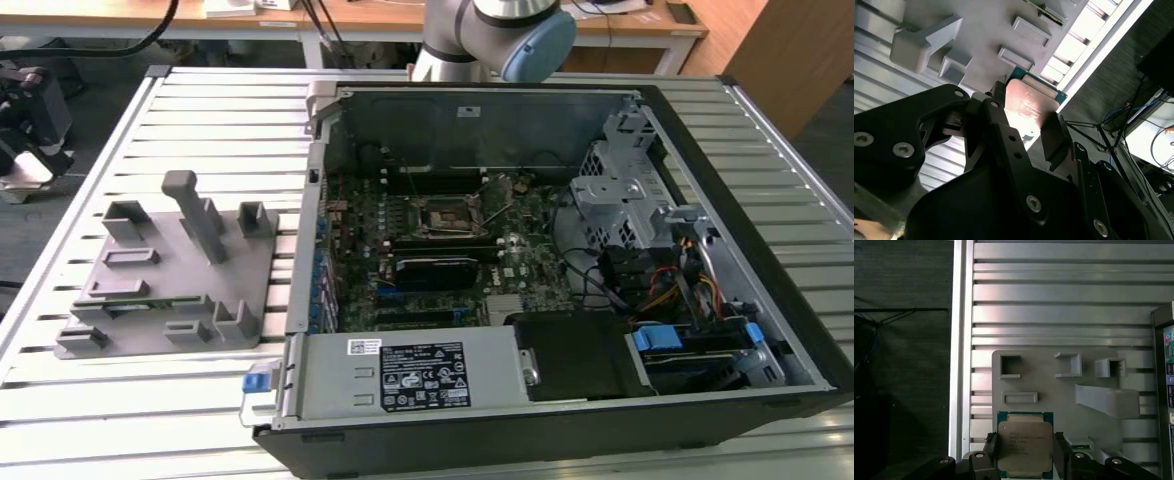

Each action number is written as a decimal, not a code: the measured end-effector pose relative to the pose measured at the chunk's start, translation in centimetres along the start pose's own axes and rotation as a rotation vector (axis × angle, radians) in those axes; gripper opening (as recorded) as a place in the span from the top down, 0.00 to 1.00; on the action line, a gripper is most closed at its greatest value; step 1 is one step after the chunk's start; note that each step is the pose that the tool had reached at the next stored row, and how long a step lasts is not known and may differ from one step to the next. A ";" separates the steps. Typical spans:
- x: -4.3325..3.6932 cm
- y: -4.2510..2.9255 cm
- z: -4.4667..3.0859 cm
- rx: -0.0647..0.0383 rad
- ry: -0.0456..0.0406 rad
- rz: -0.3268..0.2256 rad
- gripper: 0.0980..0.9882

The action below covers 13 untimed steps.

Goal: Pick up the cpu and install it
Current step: 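Pick up the cpu and move it towards the insertion slot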

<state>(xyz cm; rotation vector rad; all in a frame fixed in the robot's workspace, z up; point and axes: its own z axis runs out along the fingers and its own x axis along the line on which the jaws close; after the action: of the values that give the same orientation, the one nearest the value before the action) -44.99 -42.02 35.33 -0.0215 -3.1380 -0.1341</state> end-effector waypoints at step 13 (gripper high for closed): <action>0.00 0.27 -1.99 0.000 -0.0015 0.000 0.52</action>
<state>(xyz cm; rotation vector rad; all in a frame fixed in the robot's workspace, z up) -44.99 -41.92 37.33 -0.0215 -3.1395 -0.1342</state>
